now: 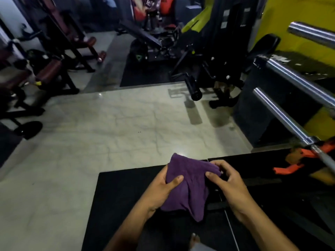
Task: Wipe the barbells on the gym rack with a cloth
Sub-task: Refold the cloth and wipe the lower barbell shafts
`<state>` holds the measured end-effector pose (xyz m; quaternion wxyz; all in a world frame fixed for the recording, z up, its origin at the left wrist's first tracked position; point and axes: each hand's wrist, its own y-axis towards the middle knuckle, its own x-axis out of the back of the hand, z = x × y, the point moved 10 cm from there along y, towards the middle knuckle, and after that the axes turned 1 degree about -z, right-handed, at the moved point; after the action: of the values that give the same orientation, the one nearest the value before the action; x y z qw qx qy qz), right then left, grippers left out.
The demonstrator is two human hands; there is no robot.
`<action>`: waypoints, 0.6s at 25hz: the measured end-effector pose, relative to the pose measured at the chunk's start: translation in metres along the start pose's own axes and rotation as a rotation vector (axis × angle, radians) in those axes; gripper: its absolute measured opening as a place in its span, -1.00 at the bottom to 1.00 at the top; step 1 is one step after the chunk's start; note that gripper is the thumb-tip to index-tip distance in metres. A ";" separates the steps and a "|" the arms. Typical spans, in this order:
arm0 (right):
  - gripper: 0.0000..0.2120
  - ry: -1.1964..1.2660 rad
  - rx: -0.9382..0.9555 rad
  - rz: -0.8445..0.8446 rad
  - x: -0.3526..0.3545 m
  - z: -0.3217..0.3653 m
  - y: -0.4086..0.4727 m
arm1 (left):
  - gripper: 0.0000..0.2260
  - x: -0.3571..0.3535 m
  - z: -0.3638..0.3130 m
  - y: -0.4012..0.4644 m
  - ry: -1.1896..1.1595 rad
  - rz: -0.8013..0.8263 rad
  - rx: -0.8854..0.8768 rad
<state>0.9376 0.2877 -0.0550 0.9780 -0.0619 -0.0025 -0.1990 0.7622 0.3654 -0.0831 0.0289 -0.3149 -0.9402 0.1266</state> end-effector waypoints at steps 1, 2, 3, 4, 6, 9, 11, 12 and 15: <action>-0.78 -0.027 0.005 0.016 -0.006 0.002 0.005 | -0.65 0.011 0.001 0.001 0.016 0.006 0.004; -0.76 -0.055 -0.001 0.026 -0.014 0.002 0.012 | -0.64 0.023 0.002 0.005 0.037 0.019 0.007; -0.73 -0.082 -0.004 0.028 -0.020 0.002 0.021 | -0.63 0.035 0.001 0.010 0.056 0.028 0.010; -0.71 -0.113 0.003 0.038 -0.027 0.003 0.030 | -0.61 0.046 0.000 0.016 0.081 0.036 0.008; -0.69 -0.239 0.064 0.098 -0.047 0.011 0.050 | -0.57 0.069 -0.001 0.031 0.137 0.050 0.003; -0.58 -0.574 0.159 0.298 -0.100 0.016 0.079 | -0.58 0.096 -0.009 0.053 0.267 0.140 -0.025; -0.52 -0.704 0.236 0.354 -0.140 0.025 0.102 | -0.66 0.113 -0.023 0.072 0.422 0.257 -0.088; -0.57 -0.691 0.284 0.353 -0.156 0.036 0.113 | -0.70 0.126 -0.033 0.082 0.489 0.278 -0.116; -0.68 -0.614 0.345 0.330 -0.183 0.058 0.140 | -0.69 0.168 -0.054 0.112 0.495 0.255 -0.122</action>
<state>0.8254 0.4940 -0.0195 0.9466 0.0472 -0.3187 -0.0078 0.7006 0.5646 -0.0637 0.2225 -0.4532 -0.8632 -0.0082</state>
